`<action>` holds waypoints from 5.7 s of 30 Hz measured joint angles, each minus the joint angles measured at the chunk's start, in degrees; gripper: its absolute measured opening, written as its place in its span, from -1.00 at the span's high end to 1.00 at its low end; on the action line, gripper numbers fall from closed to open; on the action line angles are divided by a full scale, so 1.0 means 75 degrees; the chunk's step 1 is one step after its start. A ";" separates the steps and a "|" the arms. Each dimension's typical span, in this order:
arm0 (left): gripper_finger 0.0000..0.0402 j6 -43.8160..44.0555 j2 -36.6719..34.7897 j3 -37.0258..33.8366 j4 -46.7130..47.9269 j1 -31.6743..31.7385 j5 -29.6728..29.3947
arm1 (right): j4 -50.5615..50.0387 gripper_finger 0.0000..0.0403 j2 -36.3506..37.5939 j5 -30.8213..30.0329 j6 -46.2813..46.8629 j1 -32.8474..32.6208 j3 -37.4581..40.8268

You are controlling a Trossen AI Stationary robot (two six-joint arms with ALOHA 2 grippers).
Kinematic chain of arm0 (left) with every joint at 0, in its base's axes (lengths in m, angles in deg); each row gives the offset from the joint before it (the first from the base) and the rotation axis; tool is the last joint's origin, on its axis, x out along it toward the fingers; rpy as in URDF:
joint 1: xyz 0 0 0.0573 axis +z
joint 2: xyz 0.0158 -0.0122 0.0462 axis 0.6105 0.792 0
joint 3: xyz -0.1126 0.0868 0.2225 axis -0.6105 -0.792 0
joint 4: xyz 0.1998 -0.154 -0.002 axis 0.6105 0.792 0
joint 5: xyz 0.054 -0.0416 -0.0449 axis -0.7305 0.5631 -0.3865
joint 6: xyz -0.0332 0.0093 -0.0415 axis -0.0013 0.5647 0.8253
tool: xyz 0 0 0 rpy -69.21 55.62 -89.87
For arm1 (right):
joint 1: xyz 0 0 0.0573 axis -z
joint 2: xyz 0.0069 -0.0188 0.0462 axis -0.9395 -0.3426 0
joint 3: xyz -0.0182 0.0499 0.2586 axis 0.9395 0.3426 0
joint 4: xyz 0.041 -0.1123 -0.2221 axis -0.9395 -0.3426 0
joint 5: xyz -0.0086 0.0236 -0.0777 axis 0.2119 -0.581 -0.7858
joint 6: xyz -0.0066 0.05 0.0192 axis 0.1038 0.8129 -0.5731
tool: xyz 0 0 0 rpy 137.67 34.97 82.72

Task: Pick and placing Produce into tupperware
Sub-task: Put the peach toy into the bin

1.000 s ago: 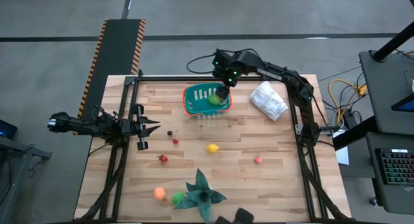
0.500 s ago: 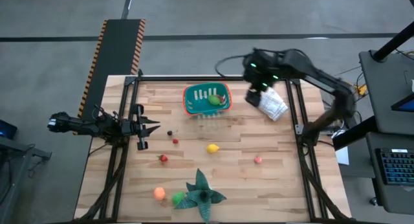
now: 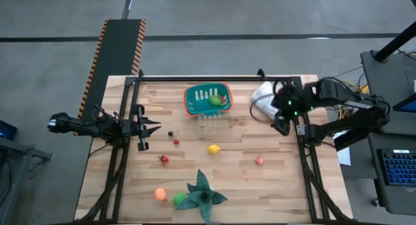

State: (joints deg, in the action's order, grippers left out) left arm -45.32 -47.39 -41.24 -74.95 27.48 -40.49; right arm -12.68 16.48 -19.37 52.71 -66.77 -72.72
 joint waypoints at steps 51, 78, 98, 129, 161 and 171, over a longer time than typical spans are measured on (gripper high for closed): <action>0.77 -0.0002 -0.0006 -0.0003 -0.0019 0.0001 0.0000 | 0.5439 -0.22 -0.2154 -0.1323 0.2644 -0.3762 0.4410; 0.77 -0.0002 -0.0006 -0.0003 -0.0016 0.0002 0.0000 | 0.7782 -0.21 -0.2144 -0.1761 0.4016 -0.4402 0.6075; 0.77 -0.0001 -0.0006 -0.0003 -0.0015 0.0001 0.0002 | 0.7797 0.48 -0.2158 -0.1944 0.4048 -0.4390 0.6119; 0.77 -0.0002 -0.0006 -0.0003 -0.0017 -0.0001 0.0000 | 0.8765 0.68 -0.2053 -0.2081 0.3199 -0.4390 0.6043; 0.77 -0.0002 -0.0006 -0.0003 -0.0027 0.0002 0.0003 | 1.5062 0.69 0.0533 -0.1607 -0.5041 -0.4390 0.6037; 0.77 -0.0002 -0.0006 -0.0003 -0.0028 0.0002 0.0003 | 1.5660 0.69 0.0500 -0.1108 -0.6568 -0.4390 0.6040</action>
State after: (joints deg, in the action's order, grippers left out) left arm -45.33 -47.43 -41.26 -75.16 27.50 -40.47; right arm 104.77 20.23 -27.67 3.45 -99.70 -27.41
